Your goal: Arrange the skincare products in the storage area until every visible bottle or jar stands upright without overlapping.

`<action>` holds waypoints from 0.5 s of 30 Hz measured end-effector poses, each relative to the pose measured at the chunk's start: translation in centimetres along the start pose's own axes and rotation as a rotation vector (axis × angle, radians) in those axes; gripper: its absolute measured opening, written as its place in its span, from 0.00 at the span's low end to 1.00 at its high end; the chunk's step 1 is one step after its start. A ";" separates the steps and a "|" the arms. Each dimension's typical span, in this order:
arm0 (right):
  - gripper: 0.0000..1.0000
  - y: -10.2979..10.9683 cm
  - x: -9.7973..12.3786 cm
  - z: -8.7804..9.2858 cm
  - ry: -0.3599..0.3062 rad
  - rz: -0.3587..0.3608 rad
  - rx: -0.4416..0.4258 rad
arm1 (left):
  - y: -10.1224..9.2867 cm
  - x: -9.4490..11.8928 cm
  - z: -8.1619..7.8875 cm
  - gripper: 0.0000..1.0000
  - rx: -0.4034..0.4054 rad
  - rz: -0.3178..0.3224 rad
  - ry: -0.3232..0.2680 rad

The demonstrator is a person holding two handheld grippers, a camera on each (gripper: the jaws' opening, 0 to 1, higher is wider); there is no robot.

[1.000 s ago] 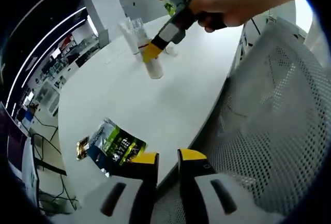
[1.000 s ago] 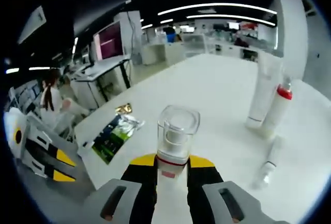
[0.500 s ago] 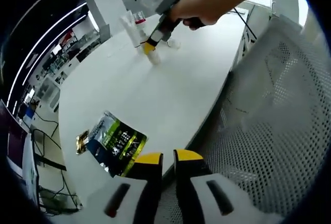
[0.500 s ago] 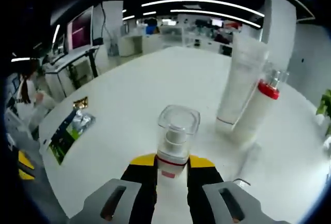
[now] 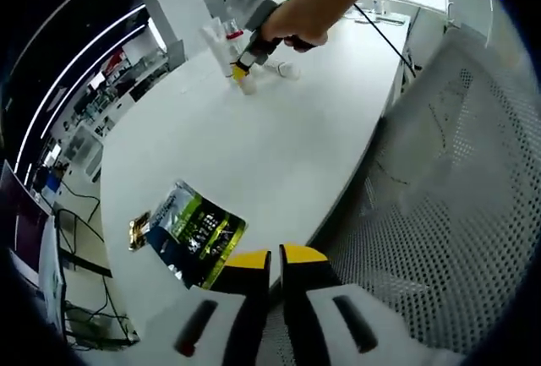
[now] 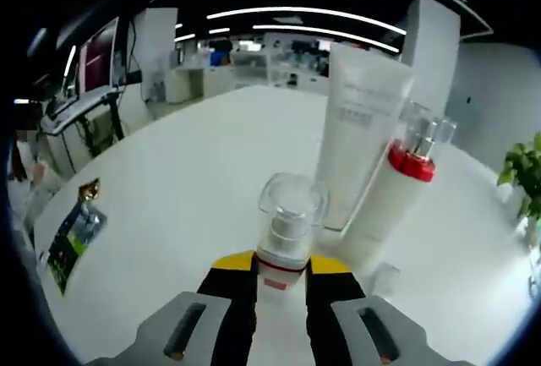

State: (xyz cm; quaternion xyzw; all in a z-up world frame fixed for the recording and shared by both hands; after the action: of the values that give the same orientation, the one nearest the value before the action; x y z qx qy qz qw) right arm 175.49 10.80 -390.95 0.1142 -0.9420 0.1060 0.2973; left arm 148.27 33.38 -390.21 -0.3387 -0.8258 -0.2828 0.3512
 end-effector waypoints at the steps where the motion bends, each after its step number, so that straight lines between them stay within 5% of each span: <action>1: 0.16 -0.1 -0.2 -0.1 -0.001 0.002 0.000 | 0.0 0.0 0.0 0.02 0.000 -0.001 0.000; 15: 0.17 -0.6 -0.8 -0.9 0.018 0.078 -0.007 | 0.2 0.0 0.2 0.00 0.006 -0.009 -0.006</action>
State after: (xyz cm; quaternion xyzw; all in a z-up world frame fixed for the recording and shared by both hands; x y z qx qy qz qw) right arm 176.77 10.61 -390.66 0.0753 -0.9434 0.1153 0.3016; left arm 148.33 33.71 -390.26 -0.3350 -0.8290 -0.2810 0.3487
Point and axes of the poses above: the point that each gripper's makers call its tool centre point, and the gripper's own axes: x roughly backward along the fingers, y roughly to its left, z roughly out of its underside, the point moved 2 cm from there along x, roughly backward along the fingers, and after that the axes turned 2 degrees about z, right-handed, at the moved point
